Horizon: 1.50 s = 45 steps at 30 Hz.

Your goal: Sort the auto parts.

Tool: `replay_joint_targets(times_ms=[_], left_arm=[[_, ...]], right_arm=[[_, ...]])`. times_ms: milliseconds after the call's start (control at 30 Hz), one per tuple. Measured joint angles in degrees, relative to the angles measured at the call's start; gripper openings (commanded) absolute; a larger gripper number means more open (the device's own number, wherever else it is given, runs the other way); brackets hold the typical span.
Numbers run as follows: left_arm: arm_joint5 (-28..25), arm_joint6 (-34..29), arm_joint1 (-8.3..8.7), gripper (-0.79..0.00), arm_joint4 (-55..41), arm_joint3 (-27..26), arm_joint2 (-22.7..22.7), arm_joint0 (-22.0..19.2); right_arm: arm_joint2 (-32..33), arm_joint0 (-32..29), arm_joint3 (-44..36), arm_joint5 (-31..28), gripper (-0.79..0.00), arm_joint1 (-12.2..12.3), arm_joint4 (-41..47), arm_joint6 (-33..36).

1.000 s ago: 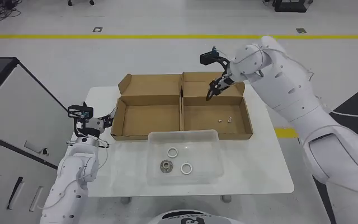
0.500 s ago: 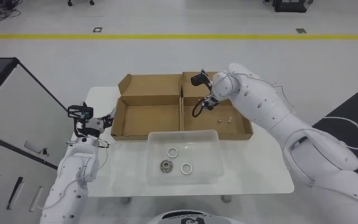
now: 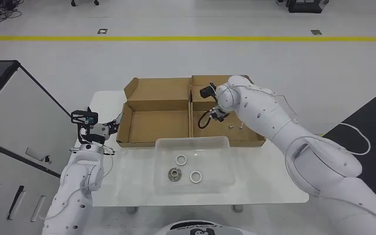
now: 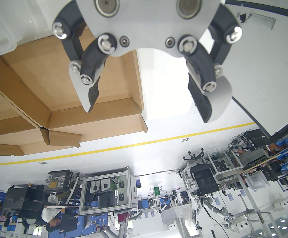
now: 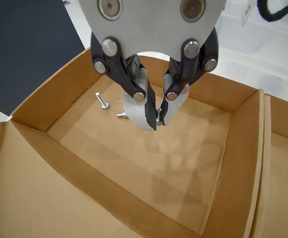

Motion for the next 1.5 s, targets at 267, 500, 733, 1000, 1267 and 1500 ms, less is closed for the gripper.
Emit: replay_joint_targets(times_ms=[267,500,733,1000,1267,1500], left_arm=[[0.0,0.0,0.00,0.000,0.0,0.0,0.0,0.0],[0.0,0.0,0.00,0.000,0.0,0.0,0.0,0.0],[0.0,0.0,0.00,0.000,0.0,0.0,0.0,0.0],[0.0,0.0,0.00,0.000,0.0,0.0,0.0,0.0],[0.0,0.0,0.00,0.000,0.0,0.0,0.0,0.0],[0.0,0.0,0.00,0.000,0.0,0.0,0.0,0.0]], right_arm=[[-0.6,-0.7,3.1,0.9,-0.785,-1.8,-0.9,-0.7],[-0.2,-1.1,5.3,1.3,-0.785,-3.0,-0.6,-0.9],[0.4,-1.7,7.1,1.4,-0.785,-3.8,-0.3,-1.3],[1.1,-2.1,8.7,0.9,-0.674,-4.5,-0.3,-1.1],[2.1,-2.3,9.8,0.1,-0.422,-5.0,-0.1,-0.9],[3.4,-2.0,10.3,-0.5,-0.320,-5.1,0.0,-1.3]])
